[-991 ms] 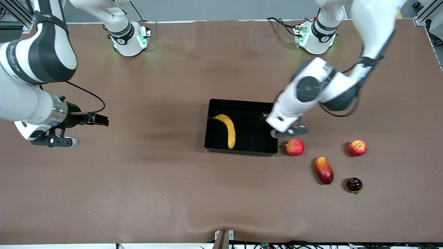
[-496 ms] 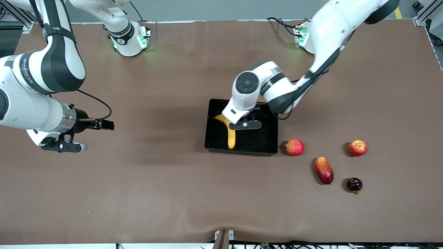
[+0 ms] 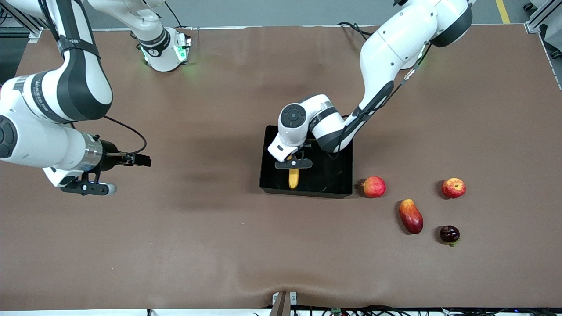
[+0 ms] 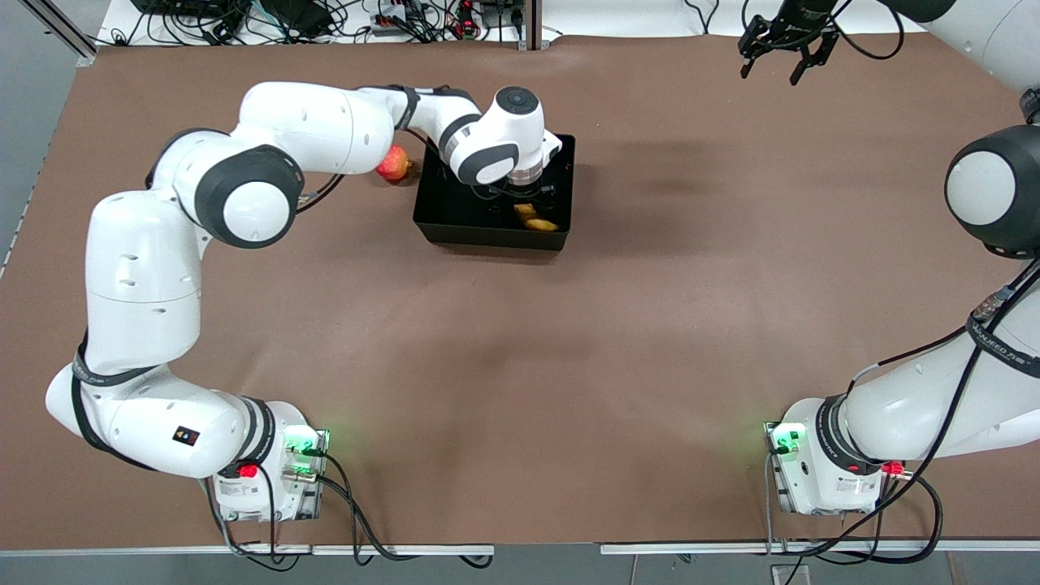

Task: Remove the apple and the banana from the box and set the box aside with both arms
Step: 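Reach the left gripper back into the box and grasp the yellow banana, then lift the banana with the left gripper while the right gripper reaches the box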

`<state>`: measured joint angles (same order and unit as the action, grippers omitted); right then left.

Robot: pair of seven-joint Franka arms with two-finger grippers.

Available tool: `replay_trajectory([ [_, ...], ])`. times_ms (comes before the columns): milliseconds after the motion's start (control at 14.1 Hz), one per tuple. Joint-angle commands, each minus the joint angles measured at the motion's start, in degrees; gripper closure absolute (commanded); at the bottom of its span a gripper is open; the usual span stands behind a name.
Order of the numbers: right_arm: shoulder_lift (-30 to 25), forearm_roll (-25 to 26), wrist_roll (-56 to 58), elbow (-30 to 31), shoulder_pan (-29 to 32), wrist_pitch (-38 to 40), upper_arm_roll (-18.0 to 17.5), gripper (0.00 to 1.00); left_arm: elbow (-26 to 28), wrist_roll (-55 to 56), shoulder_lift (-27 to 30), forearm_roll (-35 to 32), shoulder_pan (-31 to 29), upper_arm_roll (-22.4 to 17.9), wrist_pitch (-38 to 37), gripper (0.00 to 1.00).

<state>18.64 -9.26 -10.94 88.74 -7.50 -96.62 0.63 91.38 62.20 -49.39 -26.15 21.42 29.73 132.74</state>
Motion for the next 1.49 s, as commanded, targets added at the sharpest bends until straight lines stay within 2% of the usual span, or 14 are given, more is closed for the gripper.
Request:
replay_trajectory([
  [0,-0.54,-1.20,-1.28,2.48,-1.20,-2.60,0.25,0.00,-1.47,1.96,-2.73,-1.63,1.42,-1.07,1.38,0.00],
  [71,-0.71,-1.20,-2.41,4.14,-1.64,-4.44,0.25,0.00,-1.47,2.05,-2.91,-1.54,2.39,-1.86,1.38,0.06],
  [283,-0.62,-1.29,-3.04,6.79,-2.43,-8.83,0.16,0.00,-1.47,3.10,-2.91,-1.45,3.36,-2.66,1.38,0.89],
  [354,-0.54,-1.37,-3.12,7.75,-2.43,-9.89,0.16,0.00,-1.47,2.84,-2.56,-1.71,3.27,-2.66,1.38,1.00],
  [708,-0.45,-1.37,-5.84,9.17,-4.71,-11.83,0.25,0.00,-2.34,2.31,1.57,-1.89,2.22,-2.84,0.16,1.00],
  [1133,0.08,-1.37,-6.99,13.74,-7.61,-20.09,0.16,0.00,-6.83,-1.64,10.78,-0.58,-1.55,-2.05,-11.44,1.00],
  [1416,1.13,-1.29,-9.27,13.66,-11.30,-23.34,0.25,0.00,-6.74,-9.35,17.55,6.70,-6.64,-2.05,-15.12,1.00],
])
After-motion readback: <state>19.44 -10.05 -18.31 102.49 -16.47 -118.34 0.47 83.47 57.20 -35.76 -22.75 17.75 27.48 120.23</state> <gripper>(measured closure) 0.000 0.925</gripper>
